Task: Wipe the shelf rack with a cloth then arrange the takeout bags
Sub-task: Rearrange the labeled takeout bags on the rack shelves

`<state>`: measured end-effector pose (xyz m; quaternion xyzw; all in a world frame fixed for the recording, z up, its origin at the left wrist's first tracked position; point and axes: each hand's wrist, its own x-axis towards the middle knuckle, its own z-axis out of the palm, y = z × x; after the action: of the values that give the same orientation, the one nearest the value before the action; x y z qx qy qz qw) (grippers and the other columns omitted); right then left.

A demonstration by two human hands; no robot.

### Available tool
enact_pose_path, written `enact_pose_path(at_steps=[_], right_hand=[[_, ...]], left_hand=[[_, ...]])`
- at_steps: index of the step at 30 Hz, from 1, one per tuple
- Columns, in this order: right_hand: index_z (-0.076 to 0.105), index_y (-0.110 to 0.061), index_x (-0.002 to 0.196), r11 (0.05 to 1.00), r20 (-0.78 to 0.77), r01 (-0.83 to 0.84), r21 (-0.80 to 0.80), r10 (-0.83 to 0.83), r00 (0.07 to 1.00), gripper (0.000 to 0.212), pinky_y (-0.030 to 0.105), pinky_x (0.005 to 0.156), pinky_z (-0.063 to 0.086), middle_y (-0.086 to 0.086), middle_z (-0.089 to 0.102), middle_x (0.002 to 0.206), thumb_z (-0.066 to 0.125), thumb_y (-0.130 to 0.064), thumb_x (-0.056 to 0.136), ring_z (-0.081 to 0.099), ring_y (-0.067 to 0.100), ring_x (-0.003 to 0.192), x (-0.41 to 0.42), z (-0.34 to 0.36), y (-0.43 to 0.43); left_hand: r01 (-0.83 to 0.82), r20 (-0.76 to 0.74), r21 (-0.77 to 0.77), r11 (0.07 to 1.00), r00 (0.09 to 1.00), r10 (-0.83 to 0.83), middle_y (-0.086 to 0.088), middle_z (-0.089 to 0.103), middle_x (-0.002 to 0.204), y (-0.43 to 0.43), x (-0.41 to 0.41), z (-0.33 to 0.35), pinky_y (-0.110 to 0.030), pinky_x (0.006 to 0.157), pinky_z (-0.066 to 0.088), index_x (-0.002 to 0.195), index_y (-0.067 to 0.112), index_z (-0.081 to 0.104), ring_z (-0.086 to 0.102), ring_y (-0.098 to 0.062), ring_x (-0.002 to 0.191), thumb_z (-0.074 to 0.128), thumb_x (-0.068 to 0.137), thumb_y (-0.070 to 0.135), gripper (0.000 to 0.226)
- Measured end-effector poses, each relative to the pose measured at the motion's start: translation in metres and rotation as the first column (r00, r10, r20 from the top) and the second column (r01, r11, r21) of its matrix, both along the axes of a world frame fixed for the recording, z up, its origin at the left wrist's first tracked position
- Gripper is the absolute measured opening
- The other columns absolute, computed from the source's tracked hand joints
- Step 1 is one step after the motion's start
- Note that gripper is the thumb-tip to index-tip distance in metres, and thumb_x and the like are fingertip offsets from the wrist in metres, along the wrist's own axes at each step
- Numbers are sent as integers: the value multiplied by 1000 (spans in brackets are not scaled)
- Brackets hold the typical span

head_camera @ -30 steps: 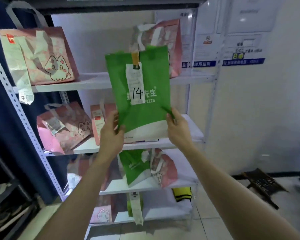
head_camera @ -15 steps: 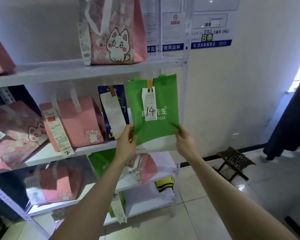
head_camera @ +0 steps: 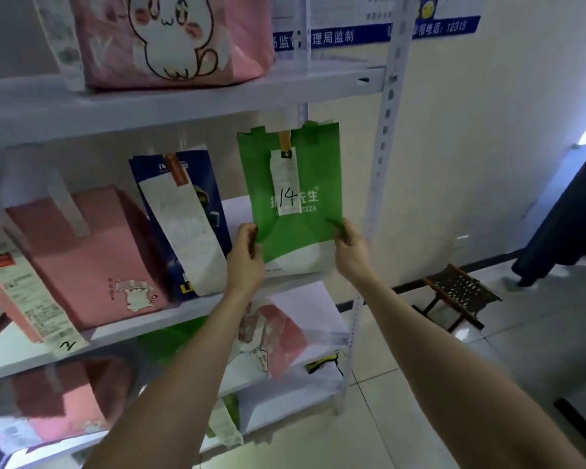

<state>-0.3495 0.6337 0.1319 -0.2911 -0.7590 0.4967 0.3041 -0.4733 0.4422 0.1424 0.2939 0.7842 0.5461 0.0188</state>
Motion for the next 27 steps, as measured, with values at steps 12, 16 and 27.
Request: enact_pose_path(at_steps=[12, 16, 27], right_hand=[[40, -18, 158, 993, 142, -67, -99, 80, 987, 52, 44, 103, 54, 3, 63, 145, 53, -23, 108, 63, 22, 124, 25, -5, 7], [40, -13, 158, 983, 149, -81, -166, 106, 983, 55, 46, 111, 51, 9, 59, 152, 60, -25, 108, 62, 27, 130, 54, 3, 1], [56, -21, 146, 954, -7, -296, 54, 297, 955, 48, 42, 101, 59, -8, 71, 128, 66, -40, 104, 69, 12, 112, 65, 137, -57]], left_hand=[[-60, 131, -32, 998, 989, 64, 5, 65, 133, -15, 12, -22, -39, 115, 51, 143, 17, 54, 64, -19, 125, 59, 105, -2, 43], [-99, 115, -86, 991, 987, 109, 0, 65, 136, -45, 41, -9, -44, 113, 54, 144, 17, 56, 64, -24, 127, 60, 108, 7, 38], [-139, -106, -26, 990, 985, 136, 8, 69, 135, -119, 79, 112, -18, 99, 52, 135, 20, 66, 66, -9, 123, 61, 108, 10, 29]])
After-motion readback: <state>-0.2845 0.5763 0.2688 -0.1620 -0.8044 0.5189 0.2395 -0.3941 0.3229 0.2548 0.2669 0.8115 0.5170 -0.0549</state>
